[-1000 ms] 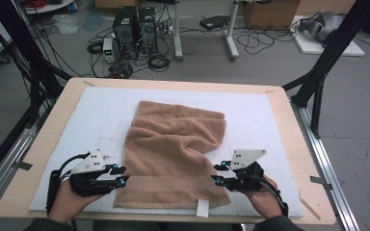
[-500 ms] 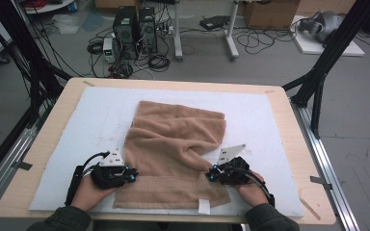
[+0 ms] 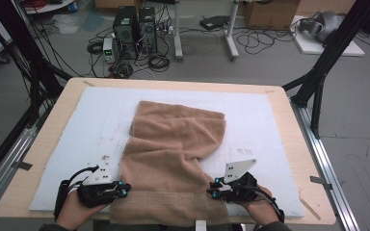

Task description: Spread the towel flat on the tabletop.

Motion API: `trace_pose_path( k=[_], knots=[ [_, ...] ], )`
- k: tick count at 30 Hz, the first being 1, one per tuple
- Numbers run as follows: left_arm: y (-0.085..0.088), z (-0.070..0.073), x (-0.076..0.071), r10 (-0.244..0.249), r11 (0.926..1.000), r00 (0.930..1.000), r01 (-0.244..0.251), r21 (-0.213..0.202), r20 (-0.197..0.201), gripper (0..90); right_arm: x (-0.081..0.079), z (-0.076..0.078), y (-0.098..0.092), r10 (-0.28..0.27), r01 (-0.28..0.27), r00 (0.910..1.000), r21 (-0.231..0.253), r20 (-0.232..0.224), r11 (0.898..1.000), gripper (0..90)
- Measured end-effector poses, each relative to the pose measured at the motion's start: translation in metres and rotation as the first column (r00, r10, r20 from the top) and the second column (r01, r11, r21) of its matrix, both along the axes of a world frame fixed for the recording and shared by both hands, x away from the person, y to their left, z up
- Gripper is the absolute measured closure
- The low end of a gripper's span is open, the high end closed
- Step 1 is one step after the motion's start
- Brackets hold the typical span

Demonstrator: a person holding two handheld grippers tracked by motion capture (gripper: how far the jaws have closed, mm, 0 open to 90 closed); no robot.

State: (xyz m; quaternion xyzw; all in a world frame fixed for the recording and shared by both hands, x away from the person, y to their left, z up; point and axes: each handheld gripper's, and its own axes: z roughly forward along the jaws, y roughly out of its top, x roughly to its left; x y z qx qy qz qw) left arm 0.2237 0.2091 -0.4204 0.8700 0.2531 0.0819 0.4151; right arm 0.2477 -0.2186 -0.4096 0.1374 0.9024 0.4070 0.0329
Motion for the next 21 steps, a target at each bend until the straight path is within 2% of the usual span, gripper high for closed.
trace_pose_path(
  k=[1, 3, 4, 6, 10, 11, 13, 14, 16, 18, 21],
  knots=[
    [0.001, 0.002, 0.002, 0.005, 1.0000, 1.0000, -0.005, 0.002, 0.007, 78.9, 0.002, 0.005, -0.003, -0.015, 0.015, 0.9999, 0.012, 0.007, 1.000, 66.1],
    [0.001, 0.003, 0.009, 0.016, 0.9998, 0.9997, -0.015, -0.010, 0.019, 72.4, 0.010, 0.011, -0.007, -0.055, 0.056, 0.9974, -0.015, 0.046, 0.998, 66.3],
    [0.000, 0.003, 0.013, 0.028, 0.9996, 0.9993, -0.027, -0.011, 0.027, 70.2, 0.015, 0.011, -0.008, -0.073, 0.074, 0.9966, -0.019, 0.037, 0.997, 66.9],
    [-0.002, 0.000, 0.023, 0.039, 0.9992, 0.9986, -0.039, -0.010, 0.035, 67.1, 0.026, 0.006, -0.006, -0.081, 0.083, 0.9959, -0.039, 0.040, 0.996, 68.6],
    [-0.006, -0.010, 0.044, 0.095, 0.9954, 0.9938, -0.096, 0.010, 0.057, 62.7, 0.045, -0.011, 0.007, -0.075, 0.076, 0.9971, -0.072, 0.015, 0.995, 69.9],
    [-0.006, -0.013, 0.049, 0.106, 0.9941, 0.9931, -0.107, 0.018, 0.050, 61.8, 0.049, -0.015, 0.012, -0.067, 0.067, 0.9977, -0.072, 0.002, 0.995, 69.9],
    [-0.008, -0.019, 0.057, 0.107, 0.9932, 0.9942, -0.107, 0.046, 0.010, 61.3, 0.054, -0.022, 0.020, -0.055, 0.054, 0.9984, -0.095, -0.011, 0.994, 69.7],
    [-0.008, -0.022, 0.059, 0.100, 0.9937, 0.9949, -0.101, 0.049, 0.007, 62.2, 0.054, -0.024, 0.024, -0.045, 0.043, 0.9988, -0.109, -0.017, 0.993, 70.3],
    [-0.008, -0.022, 0.058, 0.115, 0.9927, 0.9934, -0.115, 0.037, 0.004, 68.6, 0.053, -0.027, 0.028, -0.029, 0.026, 0.9991, -0.116, -0.029, 0.993, 79.8],
    [-0.008, -0.022, 0.056, 0.109, 0.9934, 0.9940, -0.109, 0.037, 0.000, 83.6, 0.051, -0.027, 0.028, -0.021, 0.017, 0.9988, -0.107, -0.044, 0.994, 84.7],
    [-0.009, -0.020, 0.048, 0.094, 0.9936, 0.9953, -0.095, 0.061, 0.023, 86.3, 0.048, -0.025, 0.024, -0.026, 0.021, 0.9989, -0.118, -0.040, 0.993, 85.6]
  ],
)
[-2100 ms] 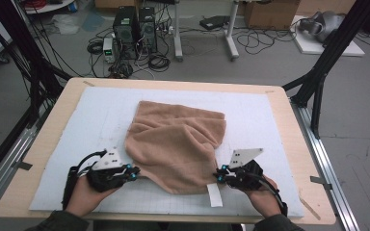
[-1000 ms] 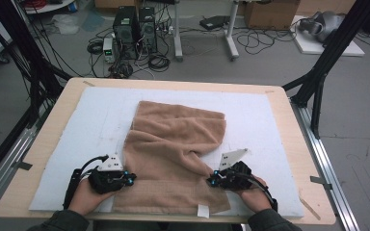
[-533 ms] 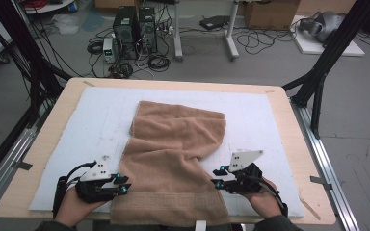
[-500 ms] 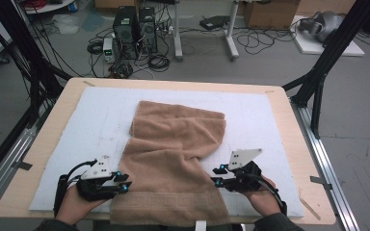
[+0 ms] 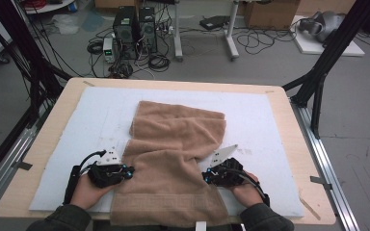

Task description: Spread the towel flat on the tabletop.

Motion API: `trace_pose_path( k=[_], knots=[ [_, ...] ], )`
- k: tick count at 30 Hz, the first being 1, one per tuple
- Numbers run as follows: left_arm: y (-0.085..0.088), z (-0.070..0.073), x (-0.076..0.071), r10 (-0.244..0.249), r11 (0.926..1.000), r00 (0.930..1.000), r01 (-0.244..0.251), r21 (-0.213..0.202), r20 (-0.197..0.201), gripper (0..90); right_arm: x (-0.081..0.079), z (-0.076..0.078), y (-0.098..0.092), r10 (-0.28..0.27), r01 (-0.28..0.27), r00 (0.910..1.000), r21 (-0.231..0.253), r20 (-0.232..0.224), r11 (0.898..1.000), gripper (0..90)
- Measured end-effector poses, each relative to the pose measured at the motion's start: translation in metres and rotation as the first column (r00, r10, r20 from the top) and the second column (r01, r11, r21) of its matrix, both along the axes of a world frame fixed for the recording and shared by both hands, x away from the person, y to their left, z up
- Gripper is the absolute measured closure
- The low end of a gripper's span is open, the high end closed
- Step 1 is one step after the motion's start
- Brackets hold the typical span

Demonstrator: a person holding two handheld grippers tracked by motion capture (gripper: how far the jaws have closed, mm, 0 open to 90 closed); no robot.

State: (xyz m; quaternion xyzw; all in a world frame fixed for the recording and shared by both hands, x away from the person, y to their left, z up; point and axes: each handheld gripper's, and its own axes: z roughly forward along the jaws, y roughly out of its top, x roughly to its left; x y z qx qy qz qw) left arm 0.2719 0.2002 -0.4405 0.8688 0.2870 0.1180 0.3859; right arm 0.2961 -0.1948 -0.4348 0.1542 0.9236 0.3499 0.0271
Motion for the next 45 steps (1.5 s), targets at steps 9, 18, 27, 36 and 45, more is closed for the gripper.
trace_pose_path(
  k=[9, 18, 27, 36, 45],
  knots=[
    [0.010, 0.007, -0.035, -0.030, 0.9984, 0.9995, 0.030, -0.048, -0.011, 86.7, -0.034, 0.016, -0.038, -0.050, 0.050, 0.9985, -0.005, 0.019, 0.999, 85.5],
    [0.006, 0.021, -0.031, -0.036, 0.9971, 0.9984, 0.039, -0.066, 0.043, 66.8, -0.043, 0.028, -0.047, -0.069, 0.066, 0.9948, 0.032, 0.076, 0.997, 74.0],
    [0.000, -0.005, 0.021, 0.063, 0.9977, 0.9977, -0.063, -0.025, 0.024, 52.6, 0.003, 0.001, -0.022, -0.078, 0.078, 0.9965, 0.012, 0.030, 0.997, 61.4],
    [0.001, -0.002, 0.014, 0.046, 0.9983, 0.9989, -0.045, -0.035, 0.009, 84.9, 0.002, -0.002, -0.027, -0.069, 0.069, 0.9975, 0.039, 0.016, 0.997, 86.4],
    [0.012, 0.010, -0.013, 0.015, 0.9978, 0.9998, -0.014, -0.066, 0.015, 85.0, -0.025, 0.010, -0.052, -0.083, 0.082, 0.9959, 0.021, 0.035, 0.996, 86.6]
  ],
)
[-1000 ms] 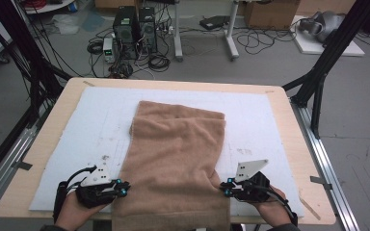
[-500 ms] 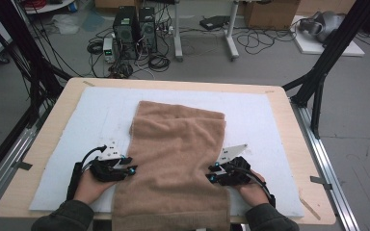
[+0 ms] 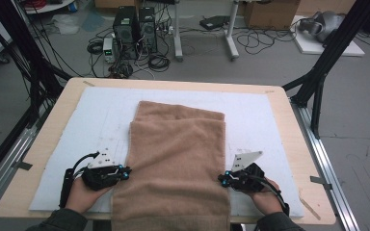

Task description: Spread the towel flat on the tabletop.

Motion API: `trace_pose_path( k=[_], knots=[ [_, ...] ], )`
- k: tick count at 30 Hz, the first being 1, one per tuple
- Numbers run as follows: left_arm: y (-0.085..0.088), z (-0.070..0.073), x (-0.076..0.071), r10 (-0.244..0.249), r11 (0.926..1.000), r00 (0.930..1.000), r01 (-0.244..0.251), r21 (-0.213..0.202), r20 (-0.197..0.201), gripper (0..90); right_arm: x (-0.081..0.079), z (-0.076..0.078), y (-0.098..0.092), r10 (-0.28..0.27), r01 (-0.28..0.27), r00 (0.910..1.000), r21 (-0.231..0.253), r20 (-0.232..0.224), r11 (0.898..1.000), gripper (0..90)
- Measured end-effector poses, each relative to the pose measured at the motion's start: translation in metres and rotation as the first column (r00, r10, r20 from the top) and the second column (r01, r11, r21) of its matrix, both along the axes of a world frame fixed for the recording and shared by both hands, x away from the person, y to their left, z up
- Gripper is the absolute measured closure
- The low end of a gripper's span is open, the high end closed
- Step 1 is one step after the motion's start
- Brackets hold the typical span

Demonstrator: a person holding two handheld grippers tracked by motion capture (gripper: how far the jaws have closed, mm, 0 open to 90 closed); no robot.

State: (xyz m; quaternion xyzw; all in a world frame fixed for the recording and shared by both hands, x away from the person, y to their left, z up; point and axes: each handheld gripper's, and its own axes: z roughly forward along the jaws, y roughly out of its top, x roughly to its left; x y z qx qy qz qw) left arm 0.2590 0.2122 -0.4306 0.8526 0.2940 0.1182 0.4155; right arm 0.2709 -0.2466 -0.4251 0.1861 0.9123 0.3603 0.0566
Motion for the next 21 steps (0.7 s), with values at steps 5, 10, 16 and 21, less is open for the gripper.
trace_pose_path(
  k=[5, 10, 16, 21],
  knots=[
    [0.004, 0.008, -0.009, -0.012, 0.9997, 0.9999, 0.012, -0.023, 0.006, 70.7, -0.012, 0.012, -0.011, -0.004, 0.003, 0.9996, 0.028, 0.028, 1.000, 81.1],
    [-0.002, 0.009, 0.003, -0.032, 0.9991, 0.9994, 0.032, -0.028, -0.011, 58.6, 0.001, 0.013, 0.000, 0.021, -0.022, 0.9995, 0.043, 0.024, 0.999, 70.6],
    [-0.016, -0.010, 0.019, -0.041, 0.9977, 0.9983, 0.043, 0.053, -0.041, 67.3, 0.024, -0.005, 0.027, 0.034, -0.033, 0.9990, 0.031, -0.029, 0.999, 61.2],
    [-0.013, -0.011, 0.021, -0.033, 0.9990, 0.9975, 0.035, 0.027, -0.062, 82.4, 0.032, -0.013, 0.037, 0.014, -0.013, 0.9992, 0.017, -0.039, 1.000, 71.6]
  ],
)
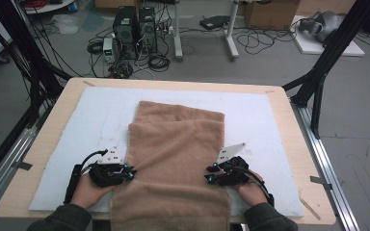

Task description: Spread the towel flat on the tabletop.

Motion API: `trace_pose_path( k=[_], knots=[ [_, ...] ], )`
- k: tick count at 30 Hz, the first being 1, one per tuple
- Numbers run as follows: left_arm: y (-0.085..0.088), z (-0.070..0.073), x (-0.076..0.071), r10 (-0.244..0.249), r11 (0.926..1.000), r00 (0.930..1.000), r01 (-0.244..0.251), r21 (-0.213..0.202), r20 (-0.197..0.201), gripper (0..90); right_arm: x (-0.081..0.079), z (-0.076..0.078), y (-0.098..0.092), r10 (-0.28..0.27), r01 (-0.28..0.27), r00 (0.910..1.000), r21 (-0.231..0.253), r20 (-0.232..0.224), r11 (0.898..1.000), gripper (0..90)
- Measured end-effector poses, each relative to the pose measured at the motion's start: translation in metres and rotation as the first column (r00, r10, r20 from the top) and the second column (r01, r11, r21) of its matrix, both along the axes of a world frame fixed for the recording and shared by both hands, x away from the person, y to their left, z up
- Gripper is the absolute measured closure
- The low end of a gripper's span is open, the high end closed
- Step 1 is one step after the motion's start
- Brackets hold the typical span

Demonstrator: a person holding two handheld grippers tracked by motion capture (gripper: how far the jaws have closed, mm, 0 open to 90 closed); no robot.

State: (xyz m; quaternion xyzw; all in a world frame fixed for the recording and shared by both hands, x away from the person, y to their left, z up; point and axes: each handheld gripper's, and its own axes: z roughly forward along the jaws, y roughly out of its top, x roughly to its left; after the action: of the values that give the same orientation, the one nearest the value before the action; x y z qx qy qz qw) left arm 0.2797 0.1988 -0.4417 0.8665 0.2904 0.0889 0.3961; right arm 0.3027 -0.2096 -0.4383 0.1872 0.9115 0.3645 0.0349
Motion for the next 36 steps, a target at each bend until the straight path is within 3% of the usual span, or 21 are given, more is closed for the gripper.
trace_pose_path(
  k=[2, 6, 14, 16, 18, 23, 27, 29, 31, 33, 36],
  knots=[
    [0.000, 0.000, -0.001, -0.006, 1.0000, 1.0000, 0.006, -0.003, -0.005, 82.8, -0.001, 0.000, -0.001, 0.012, -0.012, 0.9999, 0.001, -0.008, 1.000, 84.6],
    [0.002, 0.001, -0.008, -0.031, 0.9995, 0.9995, 0.031, -0.007, -0.008, 82.9, -0.008, 0.003, 0.000, 0.033, -0.033, 0.9994, -0.014, 0.005, 0.999, 86.5],
    [0.009, 0.011, -0.039, -0.076, 0.9968, 0.9970, 0.076, -0.022, 0.017, 82.3, -0.044, 0.010, -0.001, 0.080, -0.080, 0.9968, 0.042, 0.006, 0.996, 86.4],
    [0.011, 0.018, -0.044, -0.092, 0.9943, 0.9954, 0.093, -0.052, 0.026, 76.9, -0.054, 0.017, -0.003, 0.109, -0.109, 0.9940, 0.058, 0.012, 0.992, 85.9],
    [0.012, 0.025, -0.044, -0.085, 0.9944, 0.9956, 0.087, -0.060, 0.040, 65.5, -0.059, 0.024, -0.005, 0.117, -0.119, 0.9924, 0.064, 0.037, 0.991, 82.1],
    [0.006, 0.025, -0.029, -0.067, 0.9957, 0.9971, 0.069, -0.061, 0.035, 57.6, -0.044, 0.028, -0.008, 0.042, -0.044, 0.9982, 0.052, 0.042, 0.998, 63.6],
    [-0.001, 0.011, -0.017, -0.066, 0.9976, 0.9978, 0.066, -0.022, -0.002, 61.1, -0.025, 0.016, -0.002, 0.027, -0.027, 0.9994, 0.041, 0.021, 0.999, 61.6],
    [-0.005, 0.003, -0.015, -0.075, 0.9972, 0.9970, 0.075, 0.006, -0.020, 67.4, -0.019, 0.008, 0.003, 0.030, -0.030, 0.9996, 0.025, 0.003, 0.999, 64.6],
    [-0.005, 0.001, -0.016, -0.061, 0.9981, 0.9981, 0.061, -0.003, -0.009, 73.8, -0.016, 0.000, 0.007, 0.050, -0.050, 0.9986, 0.004, -0.017, 0.999, 70.6],
    [-0.004, 0.001, -0.019, -0.059, 0.9982, 0.9982, 0.058, -0.015, -0.013, 81.5, -0.018, 0.000, 0.006, 0.051, -0.051, 0.9985, 0.017, -0.018, 0.999, 81.4],
    [-0.004, 0.003, -0.025, -0.071, 0.9974, 0.9974, 0.071, 0.007, 0.010, 82.6, -0.024, 0.002, 0.006, 0.070, -0.070, 0.9975, 0.008, -0.008, 0.998, 89.0]
  ],
)
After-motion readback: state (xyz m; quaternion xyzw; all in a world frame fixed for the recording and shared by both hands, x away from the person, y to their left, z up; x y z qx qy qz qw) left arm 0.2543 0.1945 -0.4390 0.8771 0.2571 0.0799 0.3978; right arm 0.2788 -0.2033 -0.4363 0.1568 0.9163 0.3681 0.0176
